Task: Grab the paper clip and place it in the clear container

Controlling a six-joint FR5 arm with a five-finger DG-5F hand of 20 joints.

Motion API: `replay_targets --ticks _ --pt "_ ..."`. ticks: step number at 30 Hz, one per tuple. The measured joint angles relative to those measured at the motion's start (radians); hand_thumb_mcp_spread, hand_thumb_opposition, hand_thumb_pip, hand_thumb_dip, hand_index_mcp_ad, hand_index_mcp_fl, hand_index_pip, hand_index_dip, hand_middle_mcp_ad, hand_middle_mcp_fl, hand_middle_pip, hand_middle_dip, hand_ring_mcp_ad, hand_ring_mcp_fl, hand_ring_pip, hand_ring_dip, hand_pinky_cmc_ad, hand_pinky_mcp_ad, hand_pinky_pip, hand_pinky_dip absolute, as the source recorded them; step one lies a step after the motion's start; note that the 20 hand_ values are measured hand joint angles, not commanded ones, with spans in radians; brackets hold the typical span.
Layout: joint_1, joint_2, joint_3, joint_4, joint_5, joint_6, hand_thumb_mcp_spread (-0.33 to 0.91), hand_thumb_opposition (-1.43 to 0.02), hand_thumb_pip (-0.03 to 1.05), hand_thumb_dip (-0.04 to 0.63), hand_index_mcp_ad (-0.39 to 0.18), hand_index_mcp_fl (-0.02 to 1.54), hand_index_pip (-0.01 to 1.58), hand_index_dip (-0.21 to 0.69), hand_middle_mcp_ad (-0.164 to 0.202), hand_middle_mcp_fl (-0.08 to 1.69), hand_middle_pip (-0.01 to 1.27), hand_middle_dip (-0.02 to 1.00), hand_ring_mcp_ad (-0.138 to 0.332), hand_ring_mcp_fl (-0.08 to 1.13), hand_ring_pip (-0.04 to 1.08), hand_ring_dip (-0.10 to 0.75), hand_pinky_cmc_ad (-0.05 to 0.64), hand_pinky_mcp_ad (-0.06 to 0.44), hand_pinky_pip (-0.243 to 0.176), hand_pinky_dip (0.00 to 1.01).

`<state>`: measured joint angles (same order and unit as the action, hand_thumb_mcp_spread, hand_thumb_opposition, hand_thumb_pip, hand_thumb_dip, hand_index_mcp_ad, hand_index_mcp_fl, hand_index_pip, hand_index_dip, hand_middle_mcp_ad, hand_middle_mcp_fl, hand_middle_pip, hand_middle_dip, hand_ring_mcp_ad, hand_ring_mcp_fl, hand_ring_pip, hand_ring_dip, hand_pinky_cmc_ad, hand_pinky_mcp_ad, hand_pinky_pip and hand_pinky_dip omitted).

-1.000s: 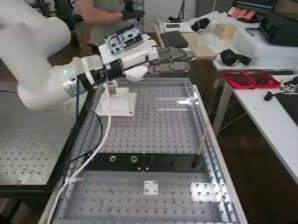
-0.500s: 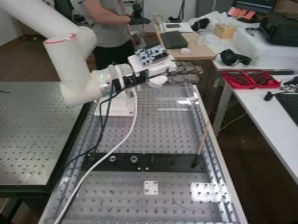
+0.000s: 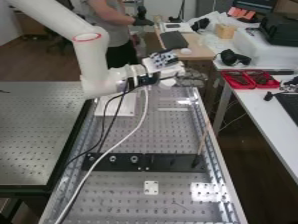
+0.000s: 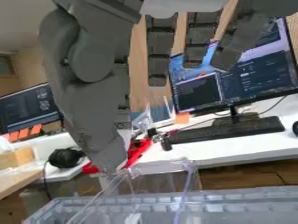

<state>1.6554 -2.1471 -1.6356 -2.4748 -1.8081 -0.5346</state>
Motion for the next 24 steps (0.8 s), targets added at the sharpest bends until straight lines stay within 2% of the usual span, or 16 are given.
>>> replay_targets --ticks 14,22,24 --pt "0.032 -0.056 0.062 -0.044 0.095 -0.025 0.63 -0.97 0.44 0.267 -0.253 0.82 1.12 0.162 0.028 0.3 0.13 0.18 0.133 0.08 0.11 0.058 0.325 0.183 -0.01 0.18" --pt "0.036 -0.067 0.079 -0.069 0.076 -0.032 0.63 -0.97 0.44 0.267 -0.253 0.81 1.12 0.162 0.028 0.3 0.14 0.19 0.136 0.08 0.11 0.058 0.325 0.183 -0.01 0.18" --pt "0.035 -0.074 0.093 -0.106 0.064 -0.04 0.62 -0.97 0.44 0.269 -0.253 0.81 1.09 0.173 0.028 0.29 0.14 0.19 0.136 0.08 0.11 0.058 0.325 0.183 -0.01 0.18"
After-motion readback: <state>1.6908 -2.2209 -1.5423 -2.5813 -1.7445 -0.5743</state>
